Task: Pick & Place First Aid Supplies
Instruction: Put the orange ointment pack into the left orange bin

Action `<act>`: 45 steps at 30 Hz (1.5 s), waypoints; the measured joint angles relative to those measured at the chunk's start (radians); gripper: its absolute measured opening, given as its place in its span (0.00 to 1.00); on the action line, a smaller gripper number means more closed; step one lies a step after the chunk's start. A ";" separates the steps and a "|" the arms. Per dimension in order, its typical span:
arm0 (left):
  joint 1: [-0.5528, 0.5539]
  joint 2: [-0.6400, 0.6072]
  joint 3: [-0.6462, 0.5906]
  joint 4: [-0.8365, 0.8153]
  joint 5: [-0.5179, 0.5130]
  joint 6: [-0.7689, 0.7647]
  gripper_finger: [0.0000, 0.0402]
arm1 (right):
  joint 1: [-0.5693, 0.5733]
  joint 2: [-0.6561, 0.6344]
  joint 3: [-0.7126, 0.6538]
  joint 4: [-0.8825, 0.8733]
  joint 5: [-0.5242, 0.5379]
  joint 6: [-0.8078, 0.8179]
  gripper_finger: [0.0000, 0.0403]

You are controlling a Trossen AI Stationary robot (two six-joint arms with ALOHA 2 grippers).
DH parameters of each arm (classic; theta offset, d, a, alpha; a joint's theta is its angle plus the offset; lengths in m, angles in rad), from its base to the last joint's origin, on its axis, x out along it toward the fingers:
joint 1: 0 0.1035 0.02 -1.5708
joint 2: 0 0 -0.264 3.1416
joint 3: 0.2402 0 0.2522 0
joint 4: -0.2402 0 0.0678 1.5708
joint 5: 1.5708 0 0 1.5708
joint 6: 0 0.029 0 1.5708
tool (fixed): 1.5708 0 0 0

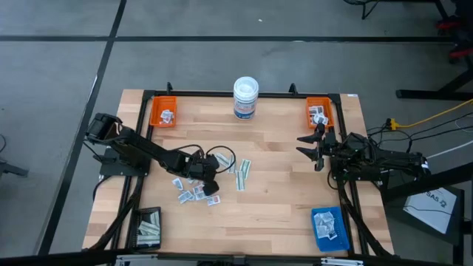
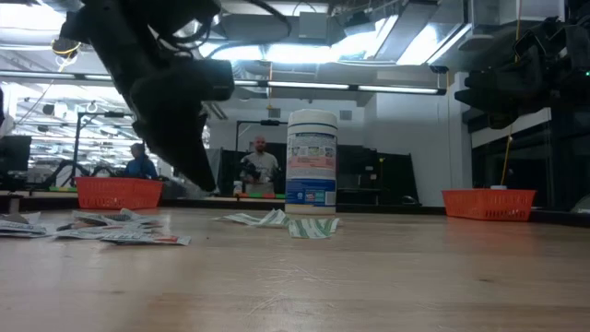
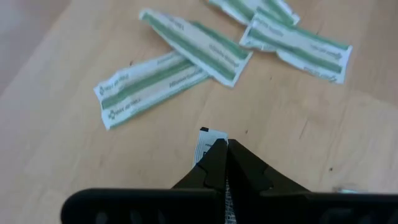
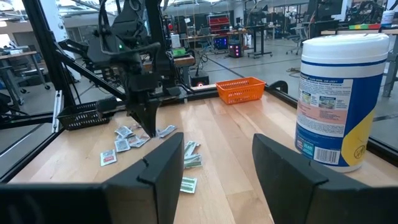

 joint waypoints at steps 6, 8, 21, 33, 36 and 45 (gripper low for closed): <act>0.003 -0.045 0.001 0.001 -0.008 0.038 0.00 | 0.000 0.000 0.000 0.000 0.000 0.000 0.47; 0.003 -0.068 0.001 0.004 -0.015 0.052 0.00 | 0.000 0.000 0.000 0.000 0.000 -0.001 0.47; 0.003 -0.238 0.003 -0.097 -0.062 0.096 0.00 | 0.000 0.000 0.000 0.000 0.000 -0.002 0.47; 0.003 -0.303 0.004 -0.159 -0.116 0.097 0.00 | 0.000 0.000 0.000 0.000 0.000 -0.002 0.47; 0.005 -0.306 0.004 -0.165 -0.122 0.100 0.00 | 0.000 0.000 0.000 0.000 0.000 0.000 0.47; 0.102 -0.309 0.004 -0.192 -0.052 0.138 0.00 | 0.000 0.000 0.000 0.000 0.000 -0.002 0.47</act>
